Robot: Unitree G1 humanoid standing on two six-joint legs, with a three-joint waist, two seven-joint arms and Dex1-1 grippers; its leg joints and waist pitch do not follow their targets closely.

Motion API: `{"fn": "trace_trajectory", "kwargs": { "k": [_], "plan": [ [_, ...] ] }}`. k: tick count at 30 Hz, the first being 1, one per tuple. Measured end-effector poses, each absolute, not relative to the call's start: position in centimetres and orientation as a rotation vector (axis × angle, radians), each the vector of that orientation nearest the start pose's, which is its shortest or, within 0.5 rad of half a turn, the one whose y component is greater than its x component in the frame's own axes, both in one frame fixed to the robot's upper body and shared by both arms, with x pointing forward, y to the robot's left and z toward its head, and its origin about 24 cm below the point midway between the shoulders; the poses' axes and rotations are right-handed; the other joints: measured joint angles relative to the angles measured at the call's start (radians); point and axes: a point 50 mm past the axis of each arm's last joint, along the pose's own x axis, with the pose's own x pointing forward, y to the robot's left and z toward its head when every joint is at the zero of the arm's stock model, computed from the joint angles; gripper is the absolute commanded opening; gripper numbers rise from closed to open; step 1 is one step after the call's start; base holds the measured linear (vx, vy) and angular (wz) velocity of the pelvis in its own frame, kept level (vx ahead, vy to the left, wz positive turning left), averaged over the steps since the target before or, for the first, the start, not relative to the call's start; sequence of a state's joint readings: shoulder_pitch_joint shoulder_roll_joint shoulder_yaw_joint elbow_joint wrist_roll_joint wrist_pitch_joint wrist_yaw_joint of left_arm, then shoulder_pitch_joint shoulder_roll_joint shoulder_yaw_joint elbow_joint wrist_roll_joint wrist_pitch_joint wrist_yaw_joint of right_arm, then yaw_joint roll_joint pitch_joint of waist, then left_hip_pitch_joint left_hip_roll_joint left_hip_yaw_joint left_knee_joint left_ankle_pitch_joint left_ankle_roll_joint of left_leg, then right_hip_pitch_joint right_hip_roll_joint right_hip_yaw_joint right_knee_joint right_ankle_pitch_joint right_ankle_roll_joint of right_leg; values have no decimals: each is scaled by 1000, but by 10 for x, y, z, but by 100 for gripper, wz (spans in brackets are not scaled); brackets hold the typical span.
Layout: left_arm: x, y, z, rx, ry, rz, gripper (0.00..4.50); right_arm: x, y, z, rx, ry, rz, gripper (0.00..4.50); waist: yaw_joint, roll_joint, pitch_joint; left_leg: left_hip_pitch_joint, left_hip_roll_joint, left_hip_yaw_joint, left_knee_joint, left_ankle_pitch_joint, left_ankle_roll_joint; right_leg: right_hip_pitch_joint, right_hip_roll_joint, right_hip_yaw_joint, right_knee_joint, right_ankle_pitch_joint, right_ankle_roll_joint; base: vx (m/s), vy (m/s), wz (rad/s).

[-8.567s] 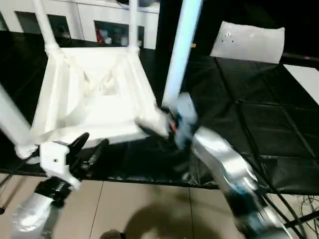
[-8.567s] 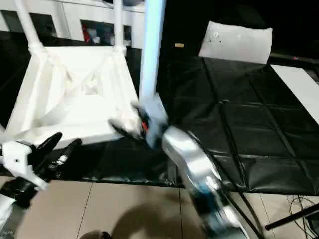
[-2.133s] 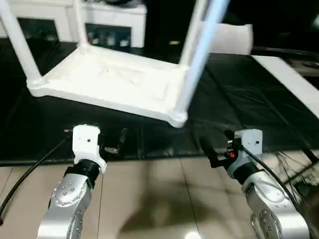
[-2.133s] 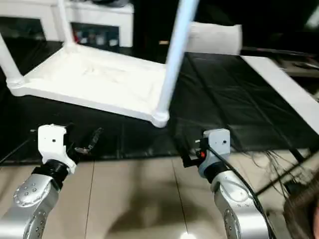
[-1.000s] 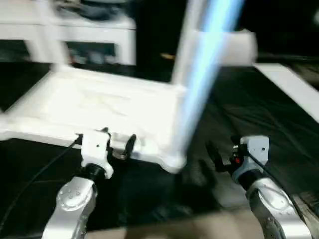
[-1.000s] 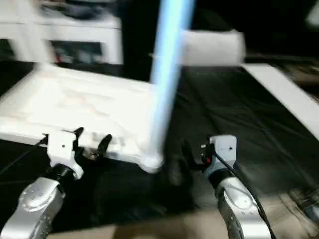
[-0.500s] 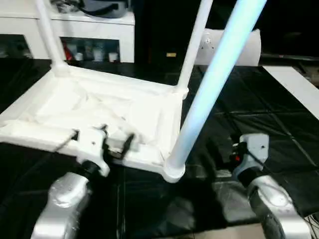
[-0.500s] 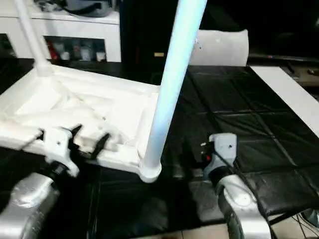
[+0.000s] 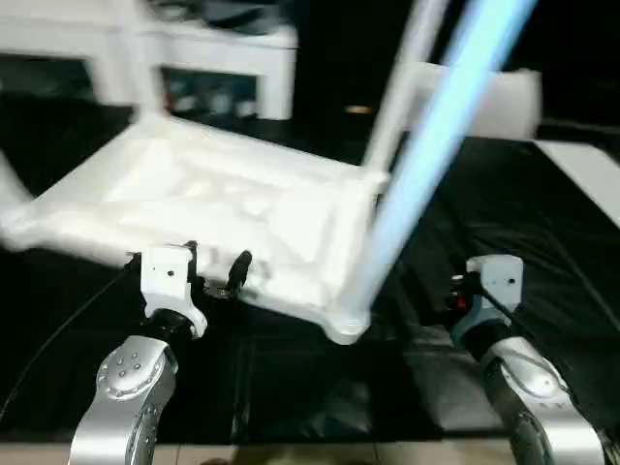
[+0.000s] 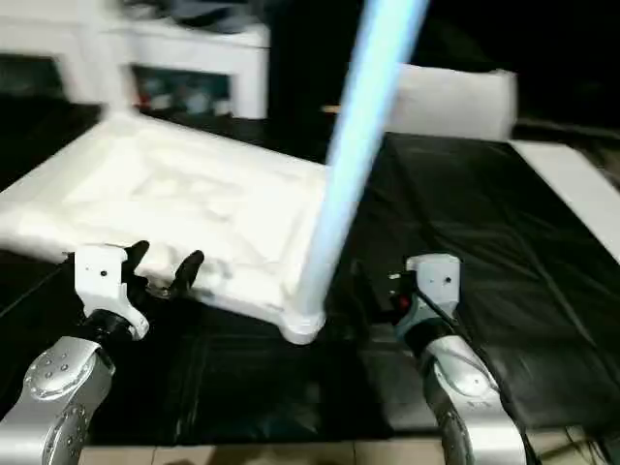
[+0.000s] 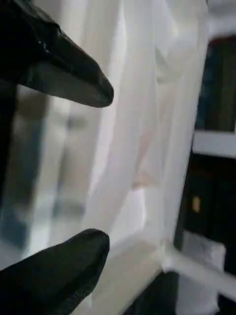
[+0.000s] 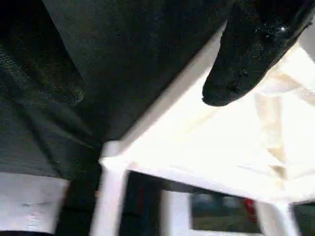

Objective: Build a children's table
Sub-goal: Rotate table base

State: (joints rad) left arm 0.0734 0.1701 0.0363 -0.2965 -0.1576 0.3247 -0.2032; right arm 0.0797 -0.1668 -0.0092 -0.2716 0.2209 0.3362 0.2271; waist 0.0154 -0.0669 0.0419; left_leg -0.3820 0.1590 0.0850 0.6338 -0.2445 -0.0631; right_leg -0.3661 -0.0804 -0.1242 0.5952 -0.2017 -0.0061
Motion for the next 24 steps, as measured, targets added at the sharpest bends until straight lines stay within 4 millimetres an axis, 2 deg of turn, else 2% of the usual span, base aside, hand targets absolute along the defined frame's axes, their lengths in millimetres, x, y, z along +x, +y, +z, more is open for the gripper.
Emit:
{"fn": "trace_trajectory", "kwargs": {
  "k": [1, 3, 4, 6, 7, 9, 14, 15, 16, 18, 19, 20, 21, 22, 23, 24],
  "plan": [
    [237, 173, 68, 12, 95, -196, 442, 235, -166, 58, 60, 139, 253, 450, 19, 2, 0, 1, 2, 12, 2, 5, 17, -1, -7, 4, 1, -1, 2, 0, 0, 0],
    [238, 170, 69, 14, 89, -204, 442, 234, -168, 58, 55, 140, 247, 450, 42, 12, -2, 5, 4, 33, 4, 10, 22, 0, -14, 9, 2, 0, 10, 0, 37, -1],
    [238, 170, 69, 16, 91, -204, 442, 234, -167, 58, 59, 141, 249, 450, 39, 14, -1, 9, 4, 42, 2, 18, 21, 2, -12, 13, 1, 2, 6, 16, 89, -4],
    [238, 175, 68, 28, 102, -193, 442, 235, -166, 58, 61, 138, 250, 450, 28, 11, 0, 13, -6, 46, 2, 17, 32, 0, -10, 34, -3, 8, -6, 14, 94, -1],
    [238, 177, 68, 37, 112, -190, 442, 235, -166, 58, 61, 139, 251, 450, 17, 11, 0, 15, -10, 48, 3, 12, 27, 1, -10, 44, -3, 10, -9, -9, 89, 1],
    [238, 177, 68, 33, 112, -190, 442, 235, -166, 58, 61, 139, 250, 450, 6, 6, -1, 17, -13, 55, 3, 11, 28, 0, -10, 56, -2, 13, -1, -20, 70, -2],
    [240, 168, 68, 34, 107, -216, 442, 234, -167, 58, 61, 139, 245, 450, -29, 3, 0, 19, -13, 57, 0, 13, 26, -4, -10, 60, -2, 9, 22, 0, 0, 0],
    [241, 167, 70, 37, 101, -218, 442, 234, -167, 58, 60, 139, 243, 450, -30, 2, 1, 10, -15, 52, -3, 13, 26, -2, -13, 53, -2, 8, 22, -54, -28, 3],
    [245, 164, 74, 43, 85, -232, 442, 234, -169, 57, 59, 143, 231, 450, -41, 10, 3, -3, -22, 23, -2, 13, 25, 2, -17, 27, -10, 5, 27, -49, -41, 29],
    [247, 163, 77, 44, 73, -235, 442, 234, -169, 58, 57, 141, 228, 450, -48, 20, 4, -24, -24, -15, -2, 17, 18, 4, -15, -3, -19, 4, 25, -40, -51, 38],
    [247, 164, 76, 39, 84, -229, 442, 234, -169, 57, 57, 141, 228, 450, -51, 25, 8, -27, -27, -34, -2, 22, 11, 6, -10, -13, -18, 4, 18, 11, -100, 54],
    [247, 166, 74, 36, 101, -217, 442, 234, -168, 57, 56, 141, 225, 450, -59, 30, 12, -30, -31, -63, -2, 30, 5, 11, 1, -20, -11, 5, -6, 11, -100, 54],
    [246, 168, 73, 32, 111, -208, 442, 234, -168, 57, 63, 140, 216, 450, -61, 27, 13, -27, -32, -74, -2, 34, 1, 14, 9, -17, -4, 3, -17, 41, -132, 59],
    [246, 169, 72, 31, 119, -200, 442, 234, -167, 57, 67, 138, 209, 450, -54, 17, 15, -19, -17, -56, -2, 33, 0, 13, 16, -7, 4, 0, -9, 35, -158, 33],
    [245, 171, 71, 26, 124, -190, 442, 235, -170, 58, 65, 133, 196, 450, -32, 10, 10, -11, -4, -29, -8, 26, -10, 14, 17, -3, 10, -8, -5, 35, -158, 33],
    [245, 170, 70, 21, 127, -189, 442, 235, -172, 59, 60, 127, 185, 450, -15, 6, 11, -6, -1, -17, -6, 23, -3, 11, 14, 3, 12, -9, -6, 27, -132, -3]
  ]
}}
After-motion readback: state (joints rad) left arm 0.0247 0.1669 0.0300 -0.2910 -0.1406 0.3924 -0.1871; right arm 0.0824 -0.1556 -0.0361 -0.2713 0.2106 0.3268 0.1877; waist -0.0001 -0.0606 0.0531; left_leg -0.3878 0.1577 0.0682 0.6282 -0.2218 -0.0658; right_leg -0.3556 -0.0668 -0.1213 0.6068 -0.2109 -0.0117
